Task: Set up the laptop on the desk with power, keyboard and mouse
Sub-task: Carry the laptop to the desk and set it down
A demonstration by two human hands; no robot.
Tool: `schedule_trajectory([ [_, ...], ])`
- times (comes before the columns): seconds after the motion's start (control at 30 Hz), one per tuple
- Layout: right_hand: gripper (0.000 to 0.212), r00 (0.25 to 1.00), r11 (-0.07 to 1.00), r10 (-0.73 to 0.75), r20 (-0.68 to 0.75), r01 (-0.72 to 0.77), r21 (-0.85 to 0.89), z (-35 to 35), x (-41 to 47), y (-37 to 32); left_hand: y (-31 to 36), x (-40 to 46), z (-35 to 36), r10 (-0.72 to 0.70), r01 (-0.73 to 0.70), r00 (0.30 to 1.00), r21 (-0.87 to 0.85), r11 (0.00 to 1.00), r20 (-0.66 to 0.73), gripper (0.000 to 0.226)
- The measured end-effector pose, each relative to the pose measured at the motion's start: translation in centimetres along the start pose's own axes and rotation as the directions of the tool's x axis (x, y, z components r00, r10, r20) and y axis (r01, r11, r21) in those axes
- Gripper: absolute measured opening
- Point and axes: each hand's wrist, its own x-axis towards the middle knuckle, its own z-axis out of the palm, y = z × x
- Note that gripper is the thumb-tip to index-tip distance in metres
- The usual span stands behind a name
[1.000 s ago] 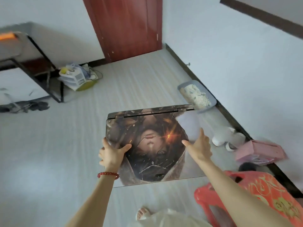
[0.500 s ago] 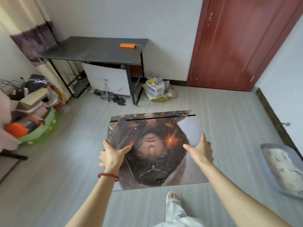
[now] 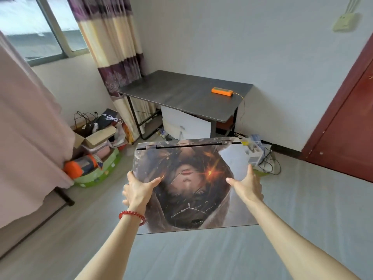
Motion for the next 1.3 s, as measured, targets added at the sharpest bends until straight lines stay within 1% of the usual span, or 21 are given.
schedule_trajectory([
  [0.1, 0.093, 0.998, 0.999, -0.047, 0.044, 0.047, 0.003, 3.0, 6.1, -4.4, 2.8, 6.3, 1.3, -0.023, 0.023, 0.999, -0.003, 1.0, -0.033, 0.085],
  [0.23, 0.093, 0.995, 0.998, -0.065, 0.077, 0.064, 0.007, 7.1, 13.5, -9.4, 5.9, 14.8, 3.2, -0.03, 0.028, 0.999, -0.045, 0.999, -0.045, 0.091],
  [0.33, 0.092, 0.993, 0.994, -0.102, 0.059, 0.099, 0.055, 11.7, 21.1, -14.6, 9.0, 23.9, 5.4, -0.025, 0.02, 0.998, -0.075, 0.997, -0.062, 0.093],
  [0.53, 0.091, 0.995, 0.996, -0.085, 0.047, 0.083, 0.04, 18.5, 33.9, -26.6, 18.1, 41.8, 7.7, 0.02, -0.025, 0.999, -0.097, 0.995, -0.048, 0.093],
  [0.63, 0.091, 0.999, 0.999, -0.045, 0.031, 0.044, 0.032, 21.1, 40.5, -32.2, 23.0, 50.2, 9.3, 0.03, -0.032, 0.999, -0.106, 0.994, -0.012, 0.095],
  [0.73, 0.091, 0.999, 1.0, -0.02, 0.036, 0.019, 0.02, 23.2, 45.6, -35.9, 26.2, 56.3, 11.3, 0.04, -0.039, 0.999, -0.121, 0.992, 0.013, 0.093],
  [0.93, 0.086, 0.999, 1.0, 0.026, 0.029, -0.025, -0.015, 28.5, 59.1, -41.9, 31.0, 69.7, 18.2, 0.004, 0.007, 0.997, -0.138, 0.99, 0.08, 0.092],
  [1.0, 0.085, 0.997, 0.998, 0.065, 0.034, -0.066, 0.009, 31.1, 65.3, -44.0, 33.3, 75.4, 21.6, -0.002, 0.012, 0.997, -0.124, 0.992, 0.082, 0.09],
  [1.17, 0.086, 0.979, 0.981, 0.196, 0.06, -0.196, 0.002, 35.3, 75.3, -47.6, 38.0, 85.7, 27.3, -0.027, 0.036, 0.986, -0.052, 0.998, 0.164, 0.091],
  [1.23, 0.081, 0.966, 0.968, 0.249, 0.063, -0.251, 0.022, 36.7, 78.8, -48.8, 39.6, 89.5, 29.4, -0.038, 0.041, 0.983, -0.009, 0.999, 0.177, 0.088],
  [1.3, 0.066, 0.956, 0.955, 0.288, 0.057, -0.291, 0.056, 38.0, 81.7, -49.7, 40.8, 93.0, 31.3, -0.057, 0.051, 0.98, 0.036, 0.998, 0.192, 0.084],
])
